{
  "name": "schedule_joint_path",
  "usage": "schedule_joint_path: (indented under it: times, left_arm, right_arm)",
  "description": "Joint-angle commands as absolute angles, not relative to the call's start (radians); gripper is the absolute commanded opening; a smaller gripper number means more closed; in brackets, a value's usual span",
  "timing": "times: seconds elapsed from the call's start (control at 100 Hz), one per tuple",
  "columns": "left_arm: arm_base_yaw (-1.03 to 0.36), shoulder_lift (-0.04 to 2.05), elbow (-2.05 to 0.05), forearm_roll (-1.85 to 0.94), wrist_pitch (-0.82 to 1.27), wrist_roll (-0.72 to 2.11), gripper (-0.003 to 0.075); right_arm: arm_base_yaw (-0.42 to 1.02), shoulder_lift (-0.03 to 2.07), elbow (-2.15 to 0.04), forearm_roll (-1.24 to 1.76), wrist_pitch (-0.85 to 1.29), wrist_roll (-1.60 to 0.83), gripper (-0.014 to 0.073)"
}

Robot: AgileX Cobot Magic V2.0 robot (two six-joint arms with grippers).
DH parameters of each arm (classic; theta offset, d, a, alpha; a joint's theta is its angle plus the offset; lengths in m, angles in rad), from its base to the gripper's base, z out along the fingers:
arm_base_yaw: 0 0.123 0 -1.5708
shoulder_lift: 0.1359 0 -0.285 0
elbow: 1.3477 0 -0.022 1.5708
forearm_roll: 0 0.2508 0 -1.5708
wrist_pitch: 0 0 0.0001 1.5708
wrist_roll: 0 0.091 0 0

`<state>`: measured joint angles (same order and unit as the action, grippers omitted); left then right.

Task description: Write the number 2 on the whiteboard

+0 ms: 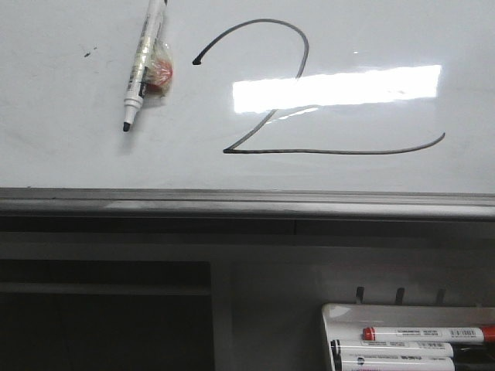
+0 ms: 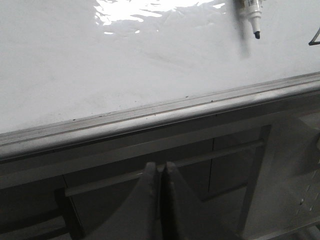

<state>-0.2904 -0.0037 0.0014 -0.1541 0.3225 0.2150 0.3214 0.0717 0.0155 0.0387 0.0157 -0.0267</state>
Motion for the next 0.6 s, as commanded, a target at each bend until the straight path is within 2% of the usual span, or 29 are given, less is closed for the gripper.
schedule_joint_path:
  times: [0.0, 0.21, 0.36, 0.59]
  left_arm:
    - [-0.289, -0.03, 0.01, -0.159, 0.255, 0.205, -0.002]
    - [-0.289, -0.03, 0.01, -0.159, 0.255, 0.205, -0.002]
    - [-0.289, -0.03, 0.01, -0.159, 0.255, 0.205, -0.002]
    - [-0.289, -0.03, 0.01, -0.159, 0.255, 0.205, -0.002]
  right_arm:
    - [0.193, 0.093, 0.031, -0.021, -0.061, 0.049, -0.0078]
    - [0.016, 0.068, 0.038, -0.053, 0.182, 0.049, -0.0078]
    - [-0.004, -0.015, 0.038, -0.053, 0.301, 0.049, -0.0078]
    - [-0.004, -0.028, 0.038, -0.063, 0.3, 0.049, -0.0078]
